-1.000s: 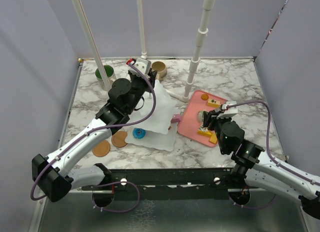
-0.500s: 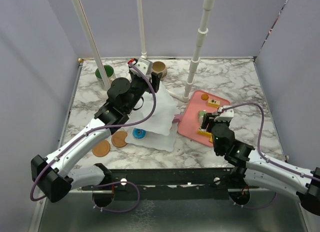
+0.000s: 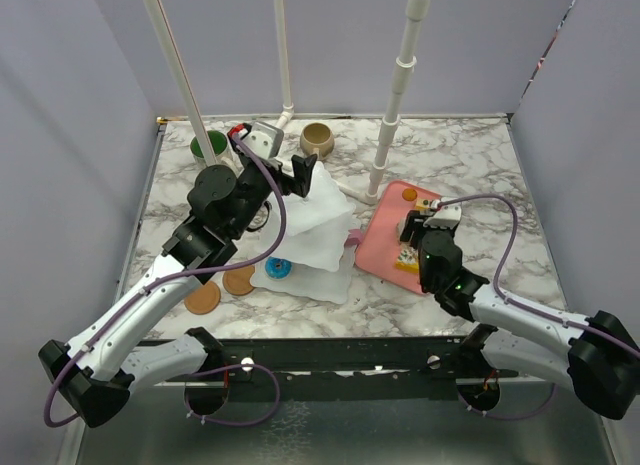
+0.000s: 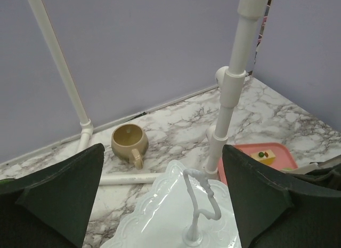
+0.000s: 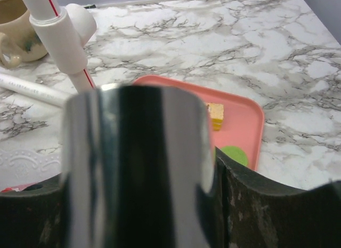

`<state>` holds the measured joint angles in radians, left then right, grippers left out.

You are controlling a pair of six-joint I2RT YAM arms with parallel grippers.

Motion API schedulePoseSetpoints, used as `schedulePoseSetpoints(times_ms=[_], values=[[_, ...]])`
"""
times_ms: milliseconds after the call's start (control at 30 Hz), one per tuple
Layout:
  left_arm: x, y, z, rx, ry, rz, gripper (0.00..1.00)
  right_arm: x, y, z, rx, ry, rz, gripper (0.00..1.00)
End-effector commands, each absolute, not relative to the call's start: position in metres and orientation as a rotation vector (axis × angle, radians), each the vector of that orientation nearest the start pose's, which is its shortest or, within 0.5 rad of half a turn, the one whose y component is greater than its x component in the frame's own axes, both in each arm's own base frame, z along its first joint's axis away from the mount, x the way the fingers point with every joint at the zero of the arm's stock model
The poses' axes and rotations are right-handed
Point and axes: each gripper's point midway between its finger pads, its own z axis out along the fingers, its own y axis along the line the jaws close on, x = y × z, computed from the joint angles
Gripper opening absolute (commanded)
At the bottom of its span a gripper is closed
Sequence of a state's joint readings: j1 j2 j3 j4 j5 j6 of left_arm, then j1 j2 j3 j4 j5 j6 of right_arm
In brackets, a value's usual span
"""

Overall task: Serve the afternoon tea
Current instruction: Pick up the desert from the tray.

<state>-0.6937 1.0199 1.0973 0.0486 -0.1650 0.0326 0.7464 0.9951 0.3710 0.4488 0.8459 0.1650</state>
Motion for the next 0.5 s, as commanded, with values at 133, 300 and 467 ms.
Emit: schedulePoseSetpoints(times_ms=[133,300,467], values=[[0.301,-0.211,0.383,0.392,1.473,-0.426,0.93,0.318,0.131,0.162,0.072,1.688,0.028,0.6],[0.3,-0.21,0.383,0.389,1.473,-0.425,0.92,0.321,0.13,0.153,0.061,1.7,-0.001,0.5],[0.3,-0.208,0.381,0.383,1.476,-0.418,0.91,0.323,0.133,0.154,0.025,1.69,-0.005,0.3]])
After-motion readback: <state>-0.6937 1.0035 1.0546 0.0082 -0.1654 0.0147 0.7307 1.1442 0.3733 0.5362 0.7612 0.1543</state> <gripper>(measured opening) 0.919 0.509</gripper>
